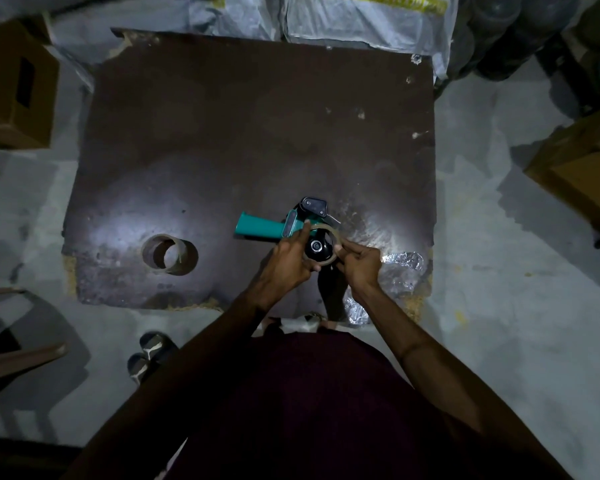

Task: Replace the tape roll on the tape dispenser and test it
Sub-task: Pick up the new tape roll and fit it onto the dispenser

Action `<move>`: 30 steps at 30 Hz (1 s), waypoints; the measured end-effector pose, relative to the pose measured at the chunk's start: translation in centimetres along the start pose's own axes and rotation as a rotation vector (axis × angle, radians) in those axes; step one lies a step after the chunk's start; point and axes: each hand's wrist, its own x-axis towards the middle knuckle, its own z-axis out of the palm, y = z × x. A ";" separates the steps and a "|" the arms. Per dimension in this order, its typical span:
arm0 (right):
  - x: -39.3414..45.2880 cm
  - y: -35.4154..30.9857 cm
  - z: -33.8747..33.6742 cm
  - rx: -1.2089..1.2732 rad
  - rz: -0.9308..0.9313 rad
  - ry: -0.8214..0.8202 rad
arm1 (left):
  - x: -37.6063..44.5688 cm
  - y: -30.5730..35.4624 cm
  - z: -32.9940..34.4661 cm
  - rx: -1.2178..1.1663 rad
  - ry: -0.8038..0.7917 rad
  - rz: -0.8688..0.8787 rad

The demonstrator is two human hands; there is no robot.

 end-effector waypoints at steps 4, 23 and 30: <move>0.2 -0.4 0.1 0.005 0.042 -0.005 | 0.1 0.1 -0.2 -0.001 -0.021 -0.001; -0.8 -2.0 0.1 -0.069 0.053 -0.009 | 0.0 2.7 -2.4 0.215 -0.114 0.015; 0.4 -1.5 0.0 -0.131 0.073 0.079 | 0.7 3.4 -3.7 0.414 -0.163 0.178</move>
